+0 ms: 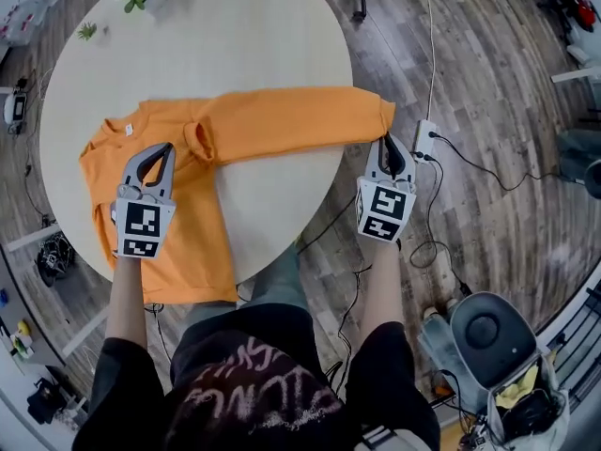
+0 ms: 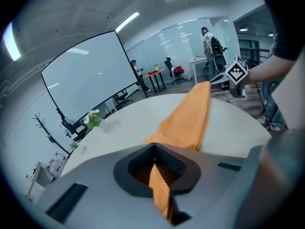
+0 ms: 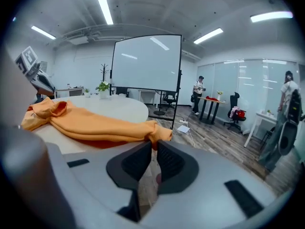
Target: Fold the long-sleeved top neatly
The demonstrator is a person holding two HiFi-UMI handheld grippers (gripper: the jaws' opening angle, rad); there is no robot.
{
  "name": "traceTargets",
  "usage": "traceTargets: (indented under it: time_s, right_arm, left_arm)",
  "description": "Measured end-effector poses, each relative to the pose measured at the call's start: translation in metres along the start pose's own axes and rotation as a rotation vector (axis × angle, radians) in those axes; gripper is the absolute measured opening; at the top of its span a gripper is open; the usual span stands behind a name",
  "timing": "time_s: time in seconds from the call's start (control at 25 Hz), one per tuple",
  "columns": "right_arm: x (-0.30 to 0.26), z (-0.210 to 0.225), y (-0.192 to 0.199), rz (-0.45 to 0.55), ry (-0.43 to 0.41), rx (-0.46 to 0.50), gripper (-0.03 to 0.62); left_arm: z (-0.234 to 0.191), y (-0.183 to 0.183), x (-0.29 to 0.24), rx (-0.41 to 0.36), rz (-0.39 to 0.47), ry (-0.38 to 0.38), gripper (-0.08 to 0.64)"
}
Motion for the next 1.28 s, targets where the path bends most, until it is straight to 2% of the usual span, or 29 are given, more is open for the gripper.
traceTargets:
  time_s: [0.32, 0.52, 0.92, 1.28]
  right_arm:
    - [0.037, -0.044, -0.070, 0.087, 0.028, 0.077, 0.041]
    - [0.058, -0.092, -0.116, 0.143, 0.005, 0.147, 0.041]
    - [0.107, -0.227, -0.171, 0.224, -0.080, 0.251, 0.041]
    - [0.129, -0.360, -0.179, 0.242, -0.168, 0.344, 0.041]
  left_arm:
    - [-0.016, 0.047, 0.052, 0.088, 0.040, -0.019, 0.014]
    - [-0.041, 0.082, 0.086, 0.148, 0.075, -0.074, 0.014]
    - [-0.092, 0.157, 0.168, 0.270, 0.143, -0.153, 0.014]
    - [-0.123, 0.258, 0.222, 0.335, 0.124, -0.205, 0.014]
Point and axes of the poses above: the fingertips, and each gripper's own axes: x backward along the fingers, z to its right, y out of its underside, the point moved 9 cm from there along x, backward along the fingers, and after that the axes turned 6 degrees about -z, right-handed, at the moved point
